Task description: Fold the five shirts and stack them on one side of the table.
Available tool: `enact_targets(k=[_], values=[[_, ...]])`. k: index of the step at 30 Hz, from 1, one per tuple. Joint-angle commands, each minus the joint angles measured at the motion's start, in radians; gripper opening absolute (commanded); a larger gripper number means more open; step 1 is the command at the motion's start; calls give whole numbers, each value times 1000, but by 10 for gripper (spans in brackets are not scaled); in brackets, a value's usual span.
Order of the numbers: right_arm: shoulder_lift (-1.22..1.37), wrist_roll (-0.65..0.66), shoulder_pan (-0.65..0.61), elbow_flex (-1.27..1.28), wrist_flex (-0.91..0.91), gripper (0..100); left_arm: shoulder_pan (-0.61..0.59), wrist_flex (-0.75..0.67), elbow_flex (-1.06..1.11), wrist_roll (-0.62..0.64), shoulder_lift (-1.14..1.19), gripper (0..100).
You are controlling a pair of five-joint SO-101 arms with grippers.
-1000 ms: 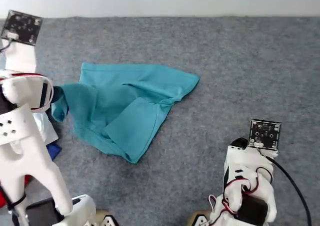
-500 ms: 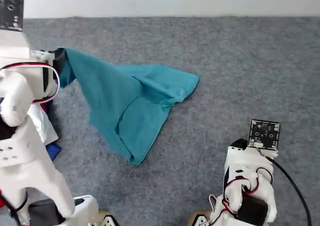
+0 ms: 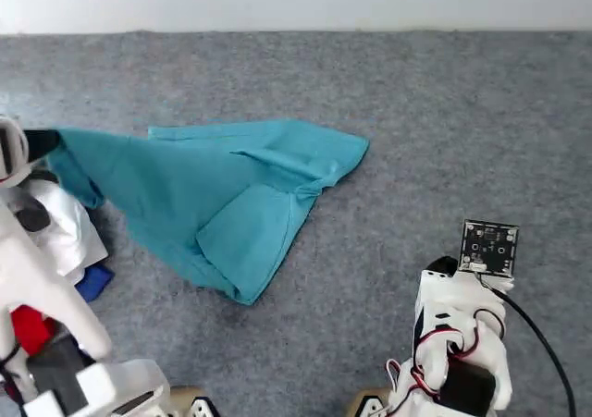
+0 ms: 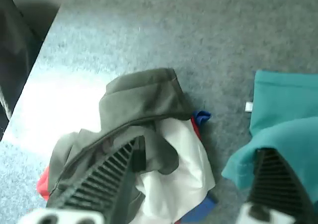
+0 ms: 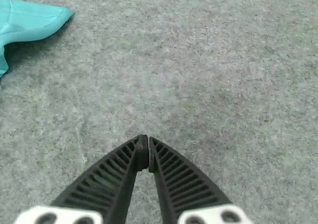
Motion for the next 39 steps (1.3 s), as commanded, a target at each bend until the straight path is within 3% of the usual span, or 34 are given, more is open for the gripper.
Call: enact_targets(k=[1,6,14,23,27,32,39], values=[[5,9,10,-5,5,10,-14,25,-2,-54,12,340],[5,9,10,-5,5,10,-6,26,62,-206,15,341],[5,11,10,-5,5,10,-14,23,541,-529,14,322],[5,11,10,-5,5,10,-92,28,616,-664,-14,314],[5,11,10,-5,5,10,-91,28,769,-723,-132,315],[5,11,10,-5,5,10,43,25,1027,-710,-299,314],[5,11,10,-3,5,10,307,-25,1064,-365,-428,313]])
